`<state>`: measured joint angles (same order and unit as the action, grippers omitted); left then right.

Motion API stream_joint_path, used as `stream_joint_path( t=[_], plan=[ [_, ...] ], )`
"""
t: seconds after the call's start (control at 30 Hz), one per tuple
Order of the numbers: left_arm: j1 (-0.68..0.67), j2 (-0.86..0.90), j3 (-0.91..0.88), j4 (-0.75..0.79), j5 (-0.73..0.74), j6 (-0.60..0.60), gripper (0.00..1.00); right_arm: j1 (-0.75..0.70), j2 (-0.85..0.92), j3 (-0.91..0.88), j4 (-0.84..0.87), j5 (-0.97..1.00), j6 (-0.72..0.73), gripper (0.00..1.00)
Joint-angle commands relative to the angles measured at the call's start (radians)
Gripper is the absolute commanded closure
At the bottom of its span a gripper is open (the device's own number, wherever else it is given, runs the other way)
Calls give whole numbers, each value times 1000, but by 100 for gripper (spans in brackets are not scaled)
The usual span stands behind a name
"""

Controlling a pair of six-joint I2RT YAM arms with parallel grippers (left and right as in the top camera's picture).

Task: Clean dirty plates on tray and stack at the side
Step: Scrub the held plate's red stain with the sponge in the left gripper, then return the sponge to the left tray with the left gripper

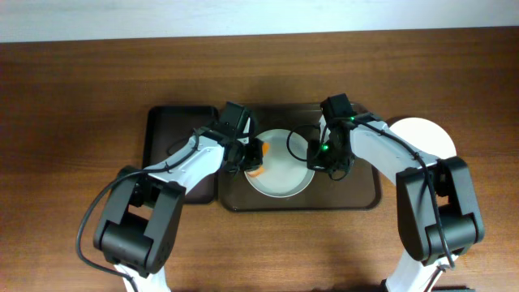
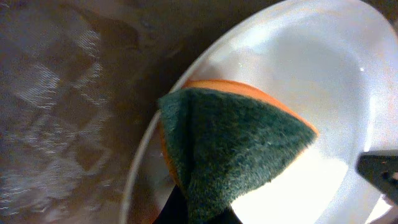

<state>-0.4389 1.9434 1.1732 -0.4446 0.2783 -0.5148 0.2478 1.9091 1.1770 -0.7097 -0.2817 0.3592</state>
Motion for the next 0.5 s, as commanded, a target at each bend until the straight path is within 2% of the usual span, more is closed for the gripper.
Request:
stream_joint_path(
  t=[0.0, 0.07, 0.23, 0.47],
  plan=[
    [1, -74, -13, -66, -89, 131, 100, 9, 9, -1, -12, 3, -11, 96],
    [8, -152, -10, -82, -102, 181, 100, 9, 9, -1, -12, 3, -11, 96],
    [61, -321, -10, -153, -276, 180, 100, 9, 9, -1, -12, 3, -11, 96],
    [209, -341, -15, -262, -375, 187, 100, 9, 9, -1, -8, 3, -11, 96]
  ],
)
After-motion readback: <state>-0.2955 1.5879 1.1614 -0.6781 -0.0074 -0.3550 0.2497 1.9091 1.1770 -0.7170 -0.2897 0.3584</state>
